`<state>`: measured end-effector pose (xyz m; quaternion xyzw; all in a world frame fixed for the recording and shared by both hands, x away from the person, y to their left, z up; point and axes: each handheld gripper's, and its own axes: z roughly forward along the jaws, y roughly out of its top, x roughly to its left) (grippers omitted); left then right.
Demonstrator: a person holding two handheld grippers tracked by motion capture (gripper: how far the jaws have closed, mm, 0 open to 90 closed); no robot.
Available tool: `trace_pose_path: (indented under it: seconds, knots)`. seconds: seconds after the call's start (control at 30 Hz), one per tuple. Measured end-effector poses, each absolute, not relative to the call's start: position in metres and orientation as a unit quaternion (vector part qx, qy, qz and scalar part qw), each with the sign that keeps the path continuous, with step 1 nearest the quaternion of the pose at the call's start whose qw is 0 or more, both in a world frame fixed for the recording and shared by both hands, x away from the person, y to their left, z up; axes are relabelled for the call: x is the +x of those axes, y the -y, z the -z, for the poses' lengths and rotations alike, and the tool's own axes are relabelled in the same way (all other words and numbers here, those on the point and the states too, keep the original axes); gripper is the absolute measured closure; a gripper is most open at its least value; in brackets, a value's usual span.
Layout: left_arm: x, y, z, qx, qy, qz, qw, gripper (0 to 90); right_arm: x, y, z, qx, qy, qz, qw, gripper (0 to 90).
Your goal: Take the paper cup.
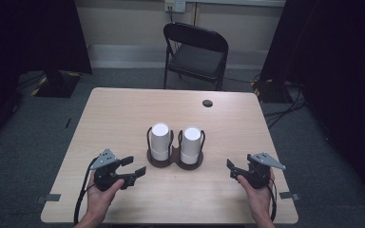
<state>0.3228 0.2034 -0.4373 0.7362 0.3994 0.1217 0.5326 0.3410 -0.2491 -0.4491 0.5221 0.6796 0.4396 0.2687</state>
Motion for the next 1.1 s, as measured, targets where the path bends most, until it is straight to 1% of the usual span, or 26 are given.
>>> trace_pose_path:
  seconds: [0.17, 0.23, 0.47, 0.57, 0.6, 0.73, 0.9, 1.1]
  knots:
    - [0.326, -0.207, 0.44, 0.734, -0.415, -0.128, 0.522, 25.7, 0.343, 0.248, 0.448, 0.517, -0.683, -0.447, 0.258, 14.1]
    - [0.327, -0.207, 0.44, 0.734, -0.421, -0.132, 0.516, 20.7, 0.343, 0.246, 0.448, 0.51, -0.687, -0.448, 0.26, 14.3]
    - [0.325, -0.203, 0.438, 0.74, -0.412, -0.136, 0.513, 21.8, 0.339, 0.24, 0.446, 0.496, -0.697, -0.457, 0.243, 14.8]
    - [0.324, -0.201, 0.438, 0.742, -0.418, -0.134, 0.506, 24.9, 0.336, 0.237, 0.447, 0.489, -0.703, -0.453, 0.248, 14.8]
    - [0.323, -0.199, 0.438, 0.743, -0.421, -0.13, 0.504, 25.0, 0.335, 0.236, 0.447, 0.488, -0.706, -0.452, 0.242, 14.8]
    - [0.324, -0.193, 0.439, 0.753, -0.411, -0.123, 0.499, 25.0, 0.332, 0.231, 0.446, 0.476, -0.712, -0.463, 0.228, 14.8]
    - [0.325, -0.192, 0.44, 0.756, -0.409, -0.12, 0.496, 24.6, 0.331, 0.222, 0.442, 0.453, -0.723, -0.469, 0.227, 14.1]
    - [0.322, -0.191, 0.437, 0.759, -0.404, -0.133, 0.493, 22.0, 0.332, 0.217, 0.437, 0.45, -0.723, -0.477, 0.217, 13.7]
